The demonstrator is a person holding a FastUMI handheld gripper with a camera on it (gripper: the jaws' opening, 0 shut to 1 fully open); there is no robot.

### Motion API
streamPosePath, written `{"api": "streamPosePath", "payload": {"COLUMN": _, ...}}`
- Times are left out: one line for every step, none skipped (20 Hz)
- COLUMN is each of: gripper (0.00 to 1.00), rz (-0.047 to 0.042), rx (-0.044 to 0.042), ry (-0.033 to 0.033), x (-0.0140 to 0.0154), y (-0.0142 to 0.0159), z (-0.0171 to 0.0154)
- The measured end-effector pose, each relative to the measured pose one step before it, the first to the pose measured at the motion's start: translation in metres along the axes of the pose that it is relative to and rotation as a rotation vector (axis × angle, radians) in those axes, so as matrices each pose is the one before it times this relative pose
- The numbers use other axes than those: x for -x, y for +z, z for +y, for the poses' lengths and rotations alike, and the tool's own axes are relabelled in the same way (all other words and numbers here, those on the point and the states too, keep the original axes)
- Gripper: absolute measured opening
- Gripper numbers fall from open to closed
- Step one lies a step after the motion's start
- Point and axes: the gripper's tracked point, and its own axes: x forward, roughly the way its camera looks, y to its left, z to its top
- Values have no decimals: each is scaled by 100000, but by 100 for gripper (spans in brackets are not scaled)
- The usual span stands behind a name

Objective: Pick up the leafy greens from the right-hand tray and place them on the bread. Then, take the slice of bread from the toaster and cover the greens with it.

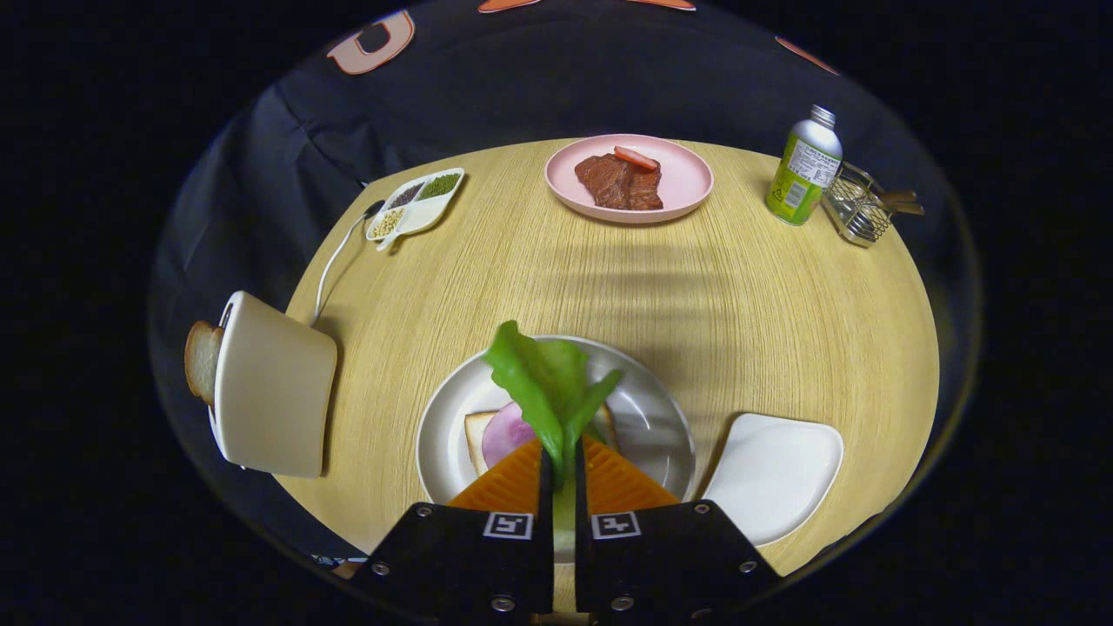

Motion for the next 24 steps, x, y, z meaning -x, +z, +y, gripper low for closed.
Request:
{"api": "streamPosePath", "payload": {"gripper": 13, "rz": 878, "rx": 833, "ry": 948, "x": -122, "y": -151, "z": 435}}
{"api": "streamPosePath", "payload": {"gripper": 15, "rz": 1303, "rx": 796, "ry": 935, "x": -197, "y": -258, "z": 561}}
{"api": "streamPosePath", "payload": {"gripper": 19, "rz": 864, "rx": 1060, "ry": 149, "x": -184, "y": -304, "z": 170}}
{"api": "streamPosePath", "payload": {"gripper": 22, "rz": 257, "rx": 1234, "ry": -413, "x": 14, "y": -113, "z": 104}}
{"api": "streamPosePath", "payload": {"gripper": 28, "rz": -178, "rx": 1073, "ry": -97, "x": -39, "y": -8, "z": 228}}
{"api": "streamPosePath", "payload": {"gripper": 32, "rz": -333, "rx": 811, "ry": -132, "x": 116, "y": 47, "z": 212}}
{"api": "streamPosePath", "payload": {"gripper": 40, "rz": -1157, "rx": 594, "ry": -228, "x": 141, "y": 156, "z": 177}}
{"api": "streamPosePath", "payload": {"gripper": 45, "rz": -1344, "rx": 822, "ry": -195, "x": 119, "y": 190, "z": 58}}
{"api": "streamPosePath", "payload": {"gripper": 56, "rz": -888, "rx": 545, "ry": -404, "x": 251, "y": -17, "z": 0}}
{"api": "streamPosePath", "payload": {"gripper": 58, "rz": -647, "rx": 103, "ry": 44, "x": 292, "y": 66, "z": 18}}
{"api": "streamPosePath", "payload": {"gripper": 63, "rz": -969, "rx": -159, "ry": -536, "x": 308, "y": 133, "z": -138}}
{"api": "streamPosePath", "payload": {"gripper": 67, "rz": -1484, "rx": -319, "ry": -542, "x": 261, "y": 281, "z": -159}}
{"api": "streamPosePath", "payload": {"gripper": 70, "rz": -1106, "rx": -807, "ry": -431, "x": 372, "y": 226, "z": -184}}
{"api": "streamPosePath", "payload": {"gripper": 73, "rz": -1343, "rx": -1264, "ry": 145, "x": 474, "y": 327, "z": -17}}
{"api": "streamPosePath", "payload": {"gripper": 75, "rz": -1272, "rx": -1533, "ry": 357, "x": 495, "y": 328, "z": 125}}
{"api": "streamPosePath", "payload": {"gripper": 76, "rz": -1548, "rx": -1329, "ry": 986, "x": 709, "y": 462, "z": 165}}
{"api": "streamPosePath", "payload": {"gripper": 78, "rz": -1578, "rx": -962, "ry": 351, "x": 738, "y": 482, "z": 103}}
{"api": "streamPosePath", "payload": {"gripper": 78, "rz": -1461, "rx": -396, "ry": 818, "x": 771, "y": 568, "z": 381}}
{"api": "streamPosePath", "payload": {"gripper": 79, "rz": -1789, "rx": -258, "ry": 955, "x": 811, "y": 734, "z": 543}}
{"api": "streamPosePath", "payload": {"gripper": 80, "rz": -1692, "rx": -12, "ry": 1304, "x": 819, "y": 624, "z": 755}}
{"api": "streamPosePath", "payload": {"gripper": 82, "rz": -1382, "rx": 220, "ry": 953, "x": 657, "y": 628, "z": 834}}
{"api": "streamPosePath", "payload": {"gripper": 82, "rz": -1105, "rx": 798, "ry": 779, "x": 654, "y": 768, "z": 813}}
{"api": "streamPosePath", "payload": {"gripper": 84, "rz": -408, "rx": 1354, "ry": 315, "x": 629, "y": 664, "z": 710}}
{"api": "streamPosePath", "payload": {"gripper": 86, "rz": -535, "rx": 1620, "ry": 852, "x": 780, "y": 531, "z": 878}}
